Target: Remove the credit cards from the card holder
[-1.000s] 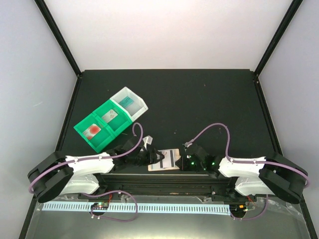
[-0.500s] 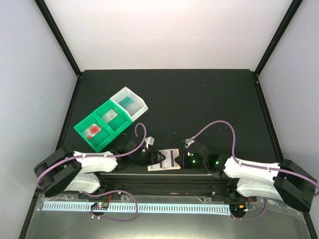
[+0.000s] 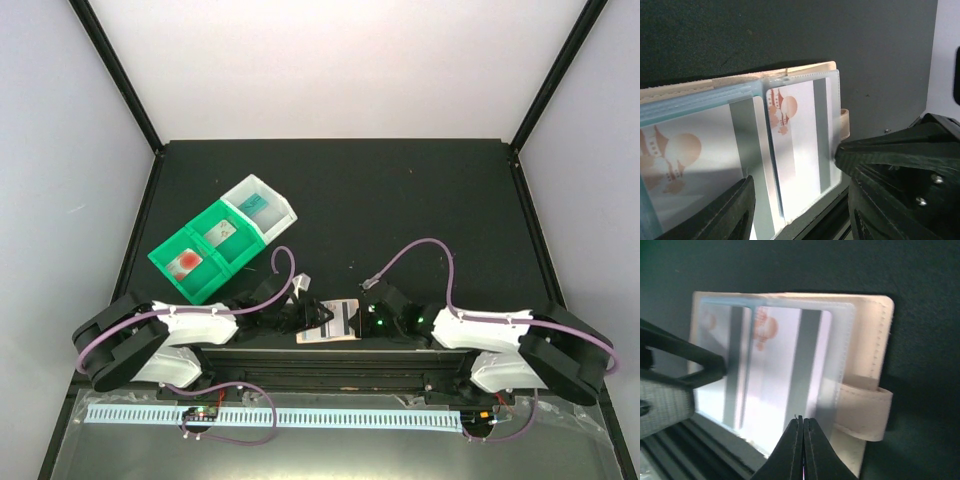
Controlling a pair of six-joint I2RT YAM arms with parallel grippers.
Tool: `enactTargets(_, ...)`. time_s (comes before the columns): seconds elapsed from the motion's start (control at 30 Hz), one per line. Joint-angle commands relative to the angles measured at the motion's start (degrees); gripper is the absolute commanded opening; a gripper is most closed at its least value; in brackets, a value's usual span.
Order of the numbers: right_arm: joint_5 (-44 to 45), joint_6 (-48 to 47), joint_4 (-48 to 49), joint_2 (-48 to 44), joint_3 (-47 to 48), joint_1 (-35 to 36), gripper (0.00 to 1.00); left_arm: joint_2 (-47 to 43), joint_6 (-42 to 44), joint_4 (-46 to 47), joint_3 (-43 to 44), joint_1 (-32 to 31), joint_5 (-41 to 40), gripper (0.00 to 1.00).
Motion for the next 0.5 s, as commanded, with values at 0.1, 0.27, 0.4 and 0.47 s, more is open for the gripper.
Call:
enactTargets(0.1,2.34,0.45,2.76,4.65,-2.30,0.32,0.01,0.66,0.27,0.51,0.48,0.14,-0.28,0.54)
enactTargets(0.27,2.74,0.46,3.04,4.69,-3.19,0.32,0.01,2.44,0.47,2.14,0.81,-0.18,-0.30,0.54)
enactTargets(0.4,3.27,0.27,2.56,4.21,-3.26,0.32,0.01,4.17,0.47,4.07,0.72,-0.66,-0.67,0.54)
enactTargets(0.47,3.27,0.06,2.40,4.26,-3.23,0.32,0.01,4.35,0.95,3.84,0.82,-0.70,-1.26,0.54)
